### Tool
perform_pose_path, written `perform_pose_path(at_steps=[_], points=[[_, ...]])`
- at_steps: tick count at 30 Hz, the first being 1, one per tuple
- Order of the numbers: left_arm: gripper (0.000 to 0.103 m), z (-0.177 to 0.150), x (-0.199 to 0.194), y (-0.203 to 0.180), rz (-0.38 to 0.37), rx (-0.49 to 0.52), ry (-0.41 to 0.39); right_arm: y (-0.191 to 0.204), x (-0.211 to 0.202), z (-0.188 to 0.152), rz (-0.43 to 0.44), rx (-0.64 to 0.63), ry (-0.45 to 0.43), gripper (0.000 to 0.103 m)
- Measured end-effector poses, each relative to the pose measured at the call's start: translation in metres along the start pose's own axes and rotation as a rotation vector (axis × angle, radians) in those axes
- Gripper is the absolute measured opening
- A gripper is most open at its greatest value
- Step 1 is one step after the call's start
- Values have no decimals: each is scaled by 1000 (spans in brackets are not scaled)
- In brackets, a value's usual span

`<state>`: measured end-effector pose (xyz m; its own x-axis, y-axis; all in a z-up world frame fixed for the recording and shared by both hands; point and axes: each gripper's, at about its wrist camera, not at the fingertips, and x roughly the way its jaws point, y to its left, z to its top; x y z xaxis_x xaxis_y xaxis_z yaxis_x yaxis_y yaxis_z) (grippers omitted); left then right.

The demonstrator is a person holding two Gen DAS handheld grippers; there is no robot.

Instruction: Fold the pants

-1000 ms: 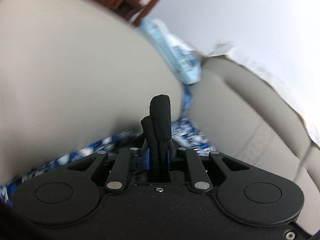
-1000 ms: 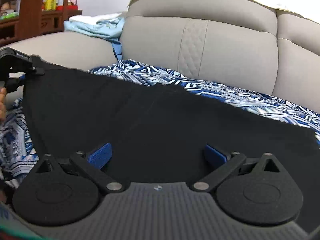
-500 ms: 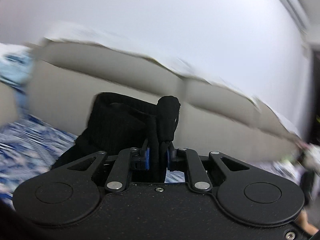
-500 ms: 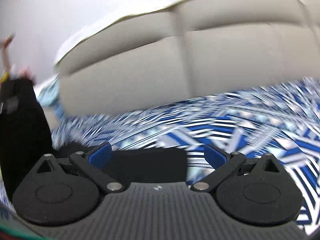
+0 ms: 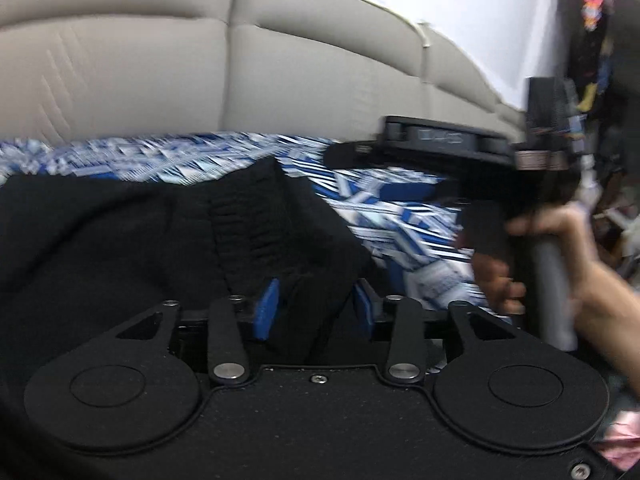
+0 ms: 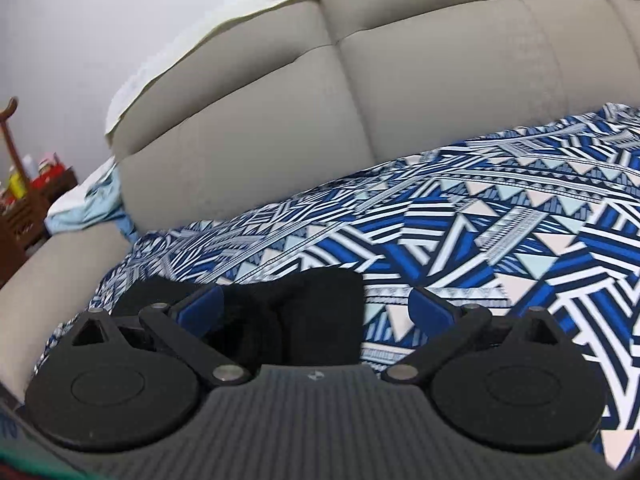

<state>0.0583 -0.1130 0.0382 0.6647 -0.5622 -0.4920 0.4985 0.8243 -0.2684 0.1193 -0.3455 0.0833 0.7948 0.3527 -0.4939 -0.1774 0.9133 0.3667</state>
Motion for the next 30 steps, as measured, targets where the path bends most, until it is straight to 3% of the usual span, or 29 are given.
perform_pose_path(at_steps=[3, 7, 10, 14, 18, 20, 22, 23, 26, 30], points=[[40, -4, -19, 3, -37, -11, 14, 8, 2, -4, 42, 0, 14, 103], [44, 2, -47, 25, -10, -72, -16, 16, 5, -8, 119, 22, 33, 103], [44, 10, -69, 46, 90, -91, -82, 28, 11, -11, 131, -20, 42, 103], [43, 32, -69, 80, 324, -117, -145, 49, 25, -17, 81, -123, 66, 103], [37, 46, -47, 136, 397, -350, -161, 59, 39, -20, 91, -149, 76, 102], [30, 53, -35, 153, 457, -387, -165, 57, 45, -20, 85, -110, 79, 86], [30, 57, -24, 159, 515, -340, -174, 51, 50, -18, 43, -64, 79, 55], [30, 58, -18, 161, 536, -323, -177, 47, 51, -17, 30, -32, 82, 49], [26, 59, -2, 173, 569, -337, -150, 34, 51, -13, 50, 48, 78, 41], [22, 57, 6, 178, 584, -340, -164, 32, 44, -14, 46, 33, 53, 37]])
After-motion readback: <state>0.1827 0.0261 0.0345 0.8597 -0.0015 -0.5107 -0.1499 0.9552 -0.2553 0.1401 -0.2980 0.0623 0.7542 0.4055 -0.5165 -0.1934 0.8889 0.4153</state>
